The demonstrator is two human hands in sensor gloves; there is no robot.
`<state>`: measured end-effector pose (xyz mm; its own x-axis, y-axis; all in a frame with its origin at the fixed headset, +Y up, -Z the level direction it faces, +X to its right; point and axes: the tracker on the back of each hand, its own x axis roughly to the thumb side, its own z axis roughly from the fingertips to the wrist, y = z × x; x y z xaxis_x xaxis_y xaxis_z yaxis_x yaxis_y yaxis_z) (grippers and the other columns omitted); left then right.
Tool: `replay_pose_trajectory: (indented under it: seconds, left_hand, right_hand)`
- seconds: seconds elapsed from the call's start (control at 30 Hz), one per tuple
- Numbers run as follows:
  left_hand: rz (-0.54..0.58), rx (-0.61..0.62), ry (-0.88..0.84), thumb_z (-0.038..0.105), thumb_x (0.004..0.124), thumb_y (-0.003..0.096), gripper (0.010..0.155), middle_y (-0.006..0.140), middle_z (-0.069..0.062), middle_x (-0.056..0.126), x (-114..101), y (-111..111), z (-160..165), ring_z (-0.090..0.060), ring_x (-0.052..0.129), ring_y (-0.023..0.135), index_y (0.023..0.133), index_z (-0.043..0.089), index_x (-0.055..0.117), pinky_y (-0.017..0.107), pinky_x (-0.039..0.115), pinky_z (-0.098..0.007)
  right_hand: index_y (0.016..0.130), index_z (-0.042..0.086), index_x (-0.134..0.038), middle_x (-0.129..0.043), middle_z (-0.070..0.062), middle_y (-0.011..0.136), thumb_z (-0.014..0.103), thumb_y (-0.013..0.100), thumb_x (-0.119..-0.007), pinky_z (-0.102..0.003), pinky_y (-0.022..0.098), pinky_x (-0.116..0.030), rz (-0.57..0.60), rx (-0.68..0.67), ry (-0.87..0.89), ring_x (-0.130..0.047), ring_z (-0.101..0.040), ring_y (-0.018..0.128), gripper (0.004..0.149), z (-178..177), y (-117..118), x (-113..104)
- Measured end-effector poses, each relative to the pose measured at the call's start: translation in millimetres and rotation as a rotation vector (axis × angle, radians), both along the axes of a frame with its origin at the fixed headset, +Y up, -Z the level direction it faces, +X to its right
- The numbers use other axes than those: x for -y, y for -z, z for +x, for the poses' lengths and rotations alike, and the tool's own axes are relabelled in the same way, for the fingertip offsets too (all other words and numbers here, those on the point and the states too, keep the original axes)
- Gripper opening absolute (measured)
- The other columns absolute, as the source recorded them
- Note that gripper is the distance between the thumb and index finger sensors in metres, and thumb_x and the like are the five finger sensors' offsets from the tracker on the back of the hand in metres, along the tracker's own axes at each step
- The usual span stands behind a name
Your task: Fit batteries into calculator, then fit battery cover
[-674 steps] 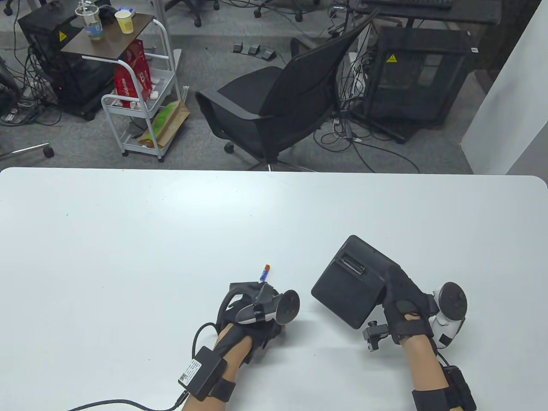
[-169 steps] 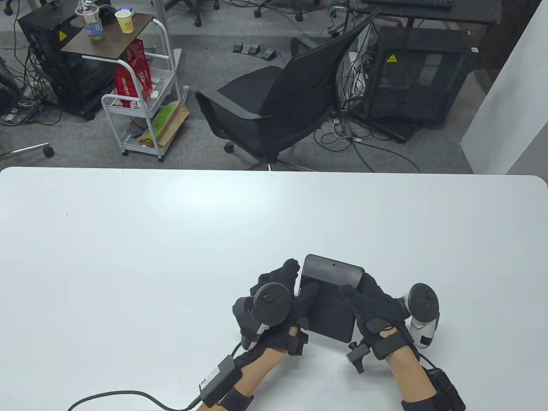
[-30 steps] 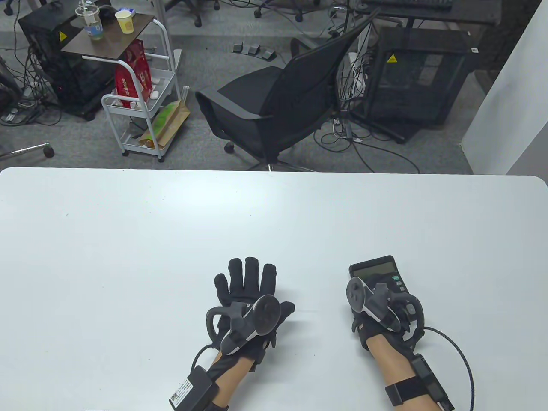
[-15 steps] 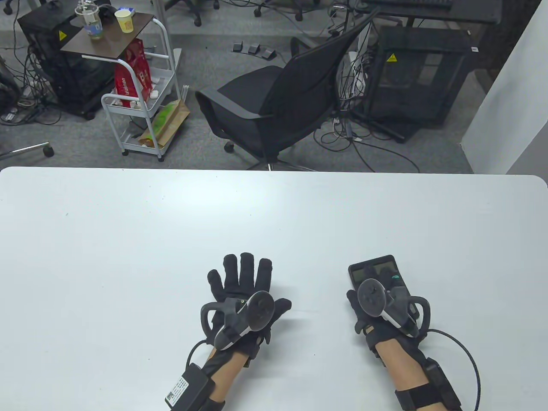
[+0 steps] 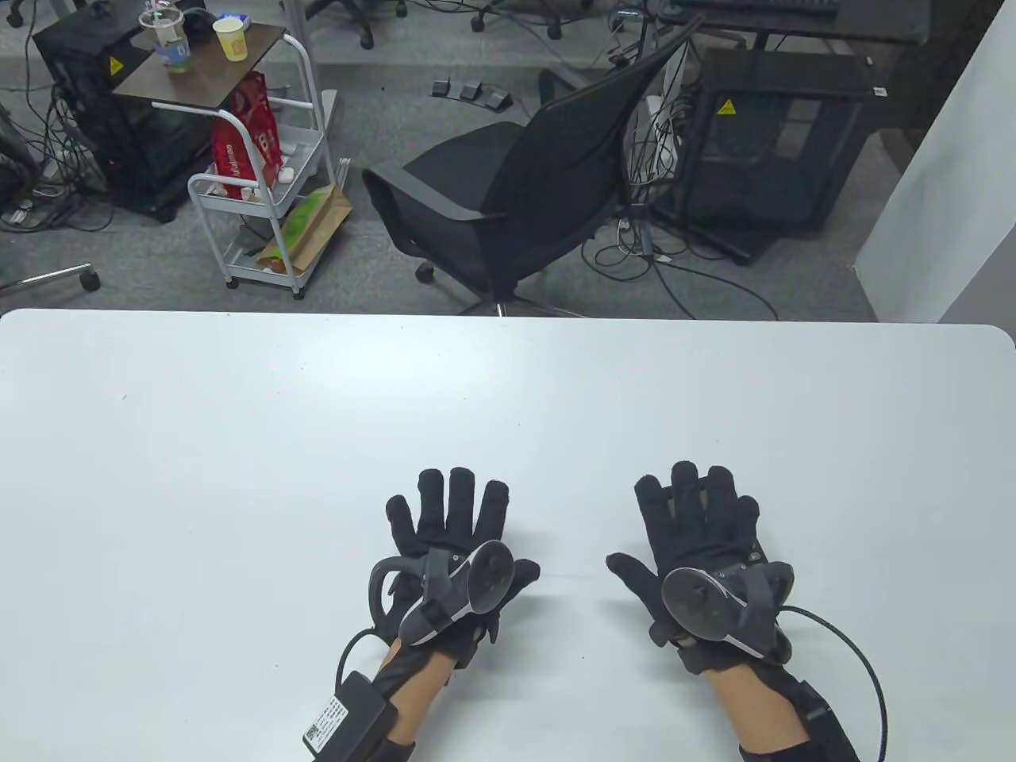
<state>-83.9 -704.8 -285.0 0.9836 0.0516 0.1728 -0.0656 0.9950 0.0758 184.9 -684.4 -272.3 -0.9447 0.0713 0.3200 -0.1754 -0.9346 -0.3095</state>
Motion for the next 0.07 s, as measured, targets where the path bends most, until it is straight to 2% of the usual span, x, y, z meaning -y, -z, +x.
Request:
replay_pose_trajectory:
  seconds: [0.07]
  left_hand:
    - [-0.005, -0.001, 0.0, 0.08, 0.052, 0.033, 0.095, 0.118, -0.007, 0.008, 0.6, 0.6, -0.6, -0.047, 0.011, 0.11, 0.108, 0.035, 0.015, 0.07, 0.016, -0.08]
  right_hand:
    - [0.111, 0.023, -0.032, -0.018, -0.021, 0.115, 0.067, 0.047, -0.064, -0.083, 0.061, -0.025, 0.003, -0.007, 0.003, -0.014, -0.061, 0.099, 0.083, -0.6, 0.0, 0.5]
